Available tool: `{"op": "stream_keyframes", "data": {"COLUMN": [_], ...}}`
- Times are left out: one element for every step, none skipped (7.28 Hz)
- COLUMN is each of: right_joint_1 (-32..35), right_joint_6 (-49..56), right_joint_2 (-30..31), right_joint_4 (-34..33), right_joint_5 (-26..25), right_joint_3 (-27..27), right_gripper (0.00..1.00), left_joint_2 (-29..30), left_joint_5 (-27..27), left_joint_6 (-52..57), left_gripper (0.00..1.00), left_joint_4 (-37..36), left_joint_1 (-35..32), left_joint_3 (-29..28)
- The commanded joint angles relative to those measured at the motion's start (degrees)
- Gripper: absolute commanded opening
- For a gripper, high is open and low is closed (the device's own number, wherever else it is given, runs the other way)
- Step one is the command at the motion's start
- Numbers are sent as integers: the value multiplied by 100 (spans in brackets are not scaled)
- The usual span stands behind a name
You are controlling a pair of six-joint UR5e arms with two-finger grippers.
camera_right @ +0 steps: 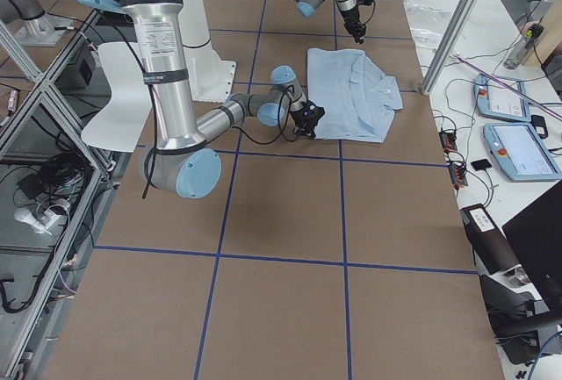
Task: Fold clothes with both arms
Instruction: 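Move the right gripper down to the shirt's side edge nearest the robot, then drag the shirt corner with the right gripper, rotating the shirt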
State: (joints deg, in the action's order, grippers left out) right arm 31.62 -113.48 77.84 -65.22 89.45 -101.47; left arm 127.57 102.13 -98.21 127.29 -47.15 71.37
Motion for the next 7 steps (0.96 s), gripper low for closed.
{"op": "stream_keyframes", "data": {"right_joint_1": [-7, -338, -863, -1486, -2032, -2464, -3025], "right_joint_6": [-16, -182, -514, -848, -956, -1114, -1368], "right_joint_2": [301, 676, 846, 821, 795, 795, 725], "right_joint_4": [-479, -900, -1618, -2800, -3699, -4056, -4095], "right_joint_5": [142, 239, 223, 222, 466, 1191, 1355], "right_joint_3": [-878, -1561, -2212, -2819, -3356, -3622, -3651], "right_gripper": [0, 0, 0, 0, 0, 0, 6], "left_joint_2": [5, 5, -21, -21, -195, -519, -740], "left_joint_5": [9, 9, 17, 26, 79, 140, 306], "left_joint_6": [-5, -23, -31, -40, -49, -180, -485], "left_gripper": [37, 37, 37, 37, 37, 37, 37], "left_joint_4": [7, 7, -2, -28, -72, -299, -414], "left_joint_1": [4, 4, 4, 21, 65, 265, 476], "left_joint_3": [9, 113, 271, 420, 874, 1610, 2130]}}
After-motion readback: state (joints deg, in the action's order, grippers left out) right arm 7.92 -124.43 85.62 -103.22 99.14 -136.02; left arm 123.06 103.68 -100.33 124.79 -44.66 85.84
